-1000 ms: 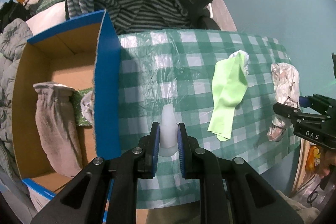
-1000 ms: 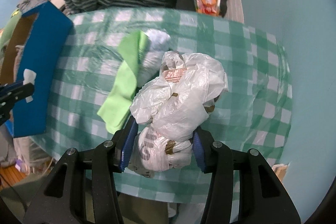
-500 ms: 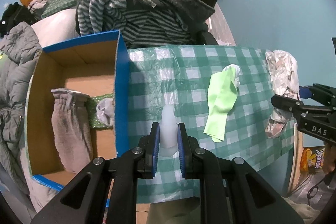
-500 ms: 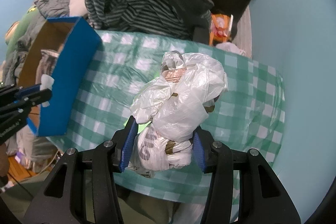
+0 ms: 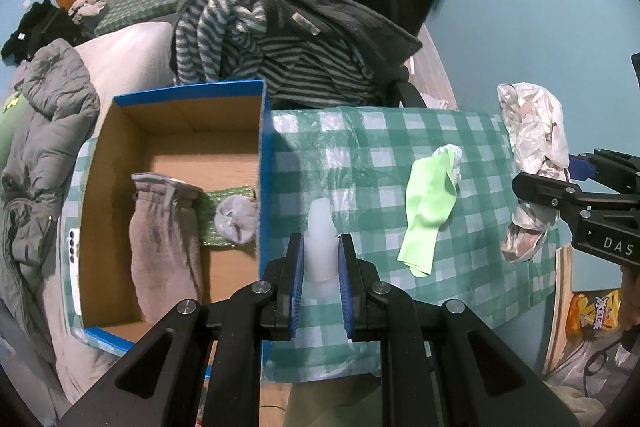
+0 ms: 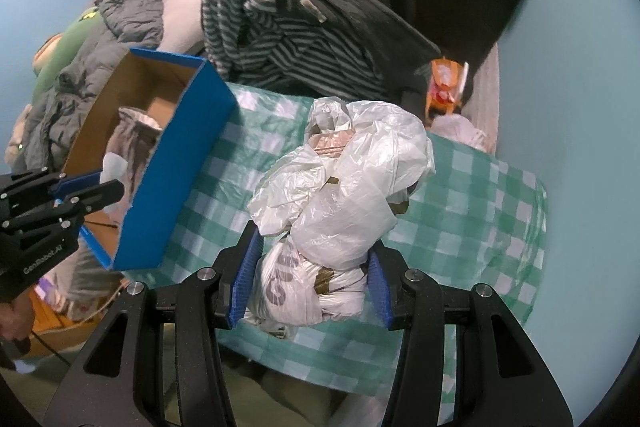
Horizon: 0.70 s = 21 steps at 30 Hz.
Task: Organize soft objects
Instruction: 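Lift the white bottle with the left tool while the right tool lifts the bag bundle, then carry the bottle in the left tool while the right tool carries the bag over the box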
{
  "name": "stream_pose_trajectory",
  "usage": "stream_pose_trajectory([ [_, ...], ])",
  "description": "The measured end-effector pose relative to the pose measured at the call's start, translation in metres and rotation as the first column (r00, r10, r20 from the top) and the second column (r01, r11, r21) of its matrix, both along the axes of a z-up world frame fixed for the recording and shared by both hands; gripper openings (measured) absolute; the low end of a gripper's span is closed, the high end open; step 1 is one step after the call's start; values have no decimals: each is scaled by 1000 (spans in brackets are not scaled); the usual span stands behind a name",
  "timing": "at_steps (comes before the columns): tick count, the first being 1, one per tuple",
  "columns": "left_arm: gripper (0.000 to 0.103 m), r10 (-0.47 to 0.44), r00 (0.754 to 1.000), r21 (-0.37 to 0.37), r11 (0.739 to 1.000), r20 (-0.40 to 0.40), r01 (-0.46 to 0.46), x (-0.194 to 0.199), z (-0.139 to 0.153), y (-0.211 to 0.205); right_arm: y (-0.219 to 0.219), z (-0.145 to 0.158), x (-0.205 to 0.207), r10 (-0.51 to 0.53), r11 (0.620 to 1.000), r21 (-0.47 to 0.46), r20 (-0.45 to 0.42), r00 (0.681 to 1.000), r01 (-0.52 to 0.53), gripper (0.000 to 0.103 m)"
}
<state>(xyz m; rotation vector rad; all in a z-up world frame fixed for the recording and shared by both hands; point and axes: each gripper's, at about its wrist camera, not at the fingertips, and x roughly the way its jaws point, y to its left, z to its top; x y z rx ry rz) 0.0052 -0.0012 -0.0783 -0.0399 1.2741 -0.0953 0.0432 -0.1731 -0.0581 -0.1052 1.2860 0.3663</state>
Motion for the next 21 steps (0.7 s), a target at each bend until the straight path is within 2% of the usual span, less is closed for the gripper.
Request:
stream_pose_trajectory([
  [10,16,62,998,13,998,4,-62,-2,7,29,32,12,12,68,997,28,18,998,-69,49],
  [21,16,165,986,15,986,7,-165,-9,8,74,88,19,23,180,982,47,46,983,-183,49],
])
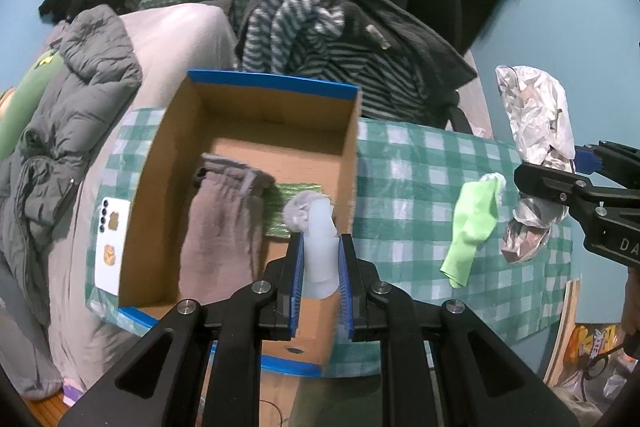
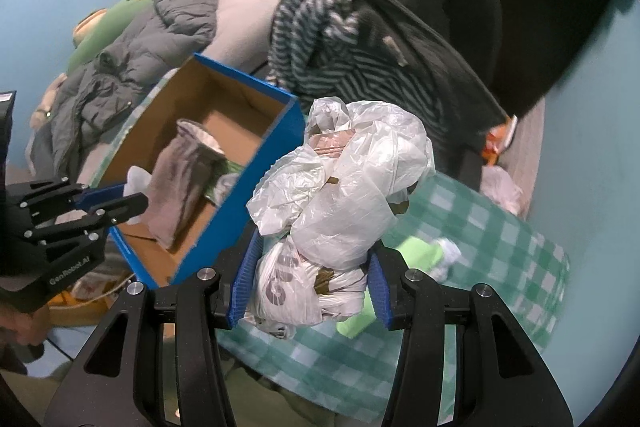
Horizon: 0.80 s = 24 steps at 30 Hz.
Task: Organize soft objects
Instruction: 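Carry the bottle in the left tool while the right tool carries the bag over the box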
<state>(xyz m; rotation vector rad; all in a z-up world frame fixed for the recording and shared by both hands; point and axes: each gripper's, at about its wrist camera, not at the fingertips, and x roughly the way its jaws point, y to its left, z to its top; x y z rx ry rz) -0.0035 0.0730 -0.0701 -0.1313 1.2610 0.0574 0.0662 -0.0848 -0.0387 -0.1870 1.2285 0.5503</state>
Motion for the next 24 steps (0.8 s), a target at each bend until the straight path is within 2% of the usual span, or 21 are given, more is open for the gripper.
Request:
stream_pose_trajectory([
  [11,16,97,995,4,995,4,-97,-7,-2,47,63,2,8,98,995,29,8,995,-98,49],
  [24,16,130,991,-9,992,-13,-130,-5,-16,87,123,-8,18,156,986,53,-22,987,-155,49],
])
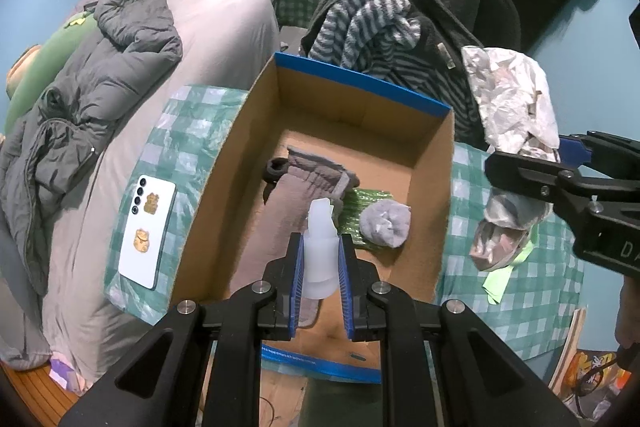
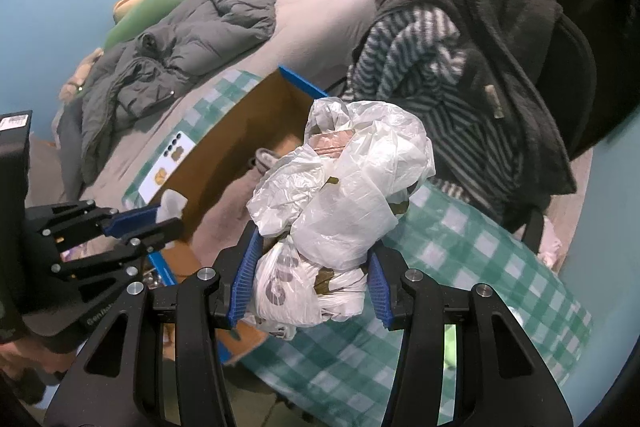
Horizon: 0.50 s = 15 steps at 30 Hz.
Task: Organize soft objects
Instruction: 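Carry the bottle in the left tool while the right tool carries the bag over the box, then open the left tool to drop the bottle while the right tool drops the bag into the box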
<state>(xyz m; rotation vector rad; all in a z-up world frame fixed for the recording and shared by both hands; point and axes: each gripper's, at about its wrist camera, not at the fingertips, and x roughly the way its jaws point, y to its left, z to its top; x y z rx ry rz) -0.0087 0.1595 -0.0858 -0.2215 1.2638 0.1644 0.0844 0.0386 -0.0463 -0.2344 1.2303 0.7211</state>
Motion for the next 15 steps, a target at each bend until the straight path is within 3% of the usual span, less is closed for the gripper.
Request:
stream_pose_trajectory([
  [15,18,0,997,-13,1000,-72,-1,15,-39,18,42,-43,9,19,1000,-14,-70,997,-20,49],
])
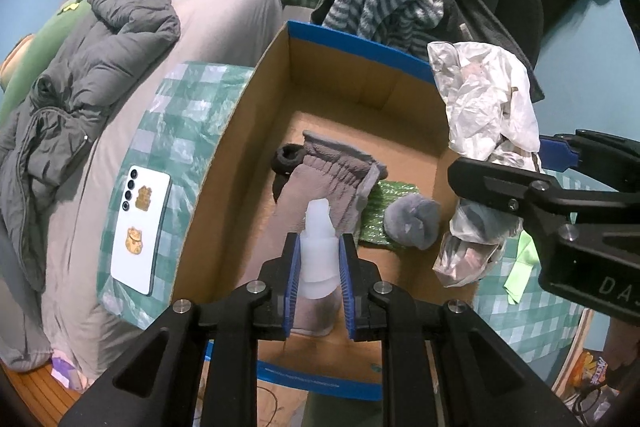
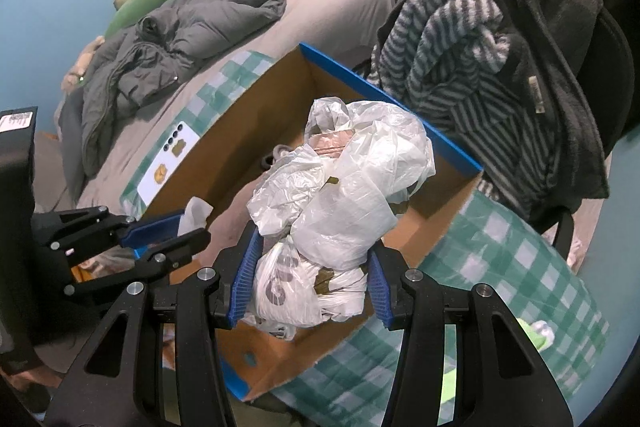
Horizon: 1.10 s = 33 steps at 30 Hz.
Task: Organize soft objects
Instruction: 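Open the left tool to drop the bottle while the right tool drops the bag into the box, then withdraw both open tools from the box back over the table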
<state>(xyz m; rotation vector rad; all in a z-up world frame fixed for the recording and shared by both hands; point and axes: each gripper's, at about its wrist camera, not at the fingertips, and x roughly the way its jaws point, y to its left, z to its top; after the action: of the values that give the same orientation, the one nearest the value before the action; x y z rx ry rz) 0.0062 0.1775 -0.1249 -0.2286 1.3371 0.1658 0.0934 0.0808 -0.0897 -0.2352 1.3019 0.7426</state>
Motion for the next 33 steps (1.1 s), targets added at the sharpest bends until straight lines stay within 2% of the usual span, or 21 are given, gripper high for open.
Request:
stream_pose_trajectory([
  [2,18,2,1000,0,1000,-6,-2,0,-2,2,2,-3,1,-1,1000,-3,-1,1000,1,50],
  [8,33,15,1000,-3,1000,-1,-15,-1,-3,4,3,-6,3,-16,1000,-13,1,1000,16,52],
  [10,41,17,1000,0,1000,5,-17,-2,-2,4,2,-6,4,-20,1000,-10,2,1000,20,53],
  [12,44,20,1000,4,1000,6,-21,-2,0,4,2,-5,4,-20,1000,-11,6,1000,20,57],
  [14,45,22,1000,4,1000,8,-22,-3,2,3,0,-3,3,-24,1000,-12,16,1000,24,67],
  [15,45,22,1000,4,1000,9,-22,-3,3,2,-1,-1,3,-28,1000,-11,23,999,28,68],
  [25,52,36,999,7,999,28,-36,-9,17,-6,-15,13,6,-65,998,9,42,997,64,69],
  [33,54,26,999,2,1000,41,-26,-12,29,-24,-41,19,3,-102,995,3,43,994,102,70],
])
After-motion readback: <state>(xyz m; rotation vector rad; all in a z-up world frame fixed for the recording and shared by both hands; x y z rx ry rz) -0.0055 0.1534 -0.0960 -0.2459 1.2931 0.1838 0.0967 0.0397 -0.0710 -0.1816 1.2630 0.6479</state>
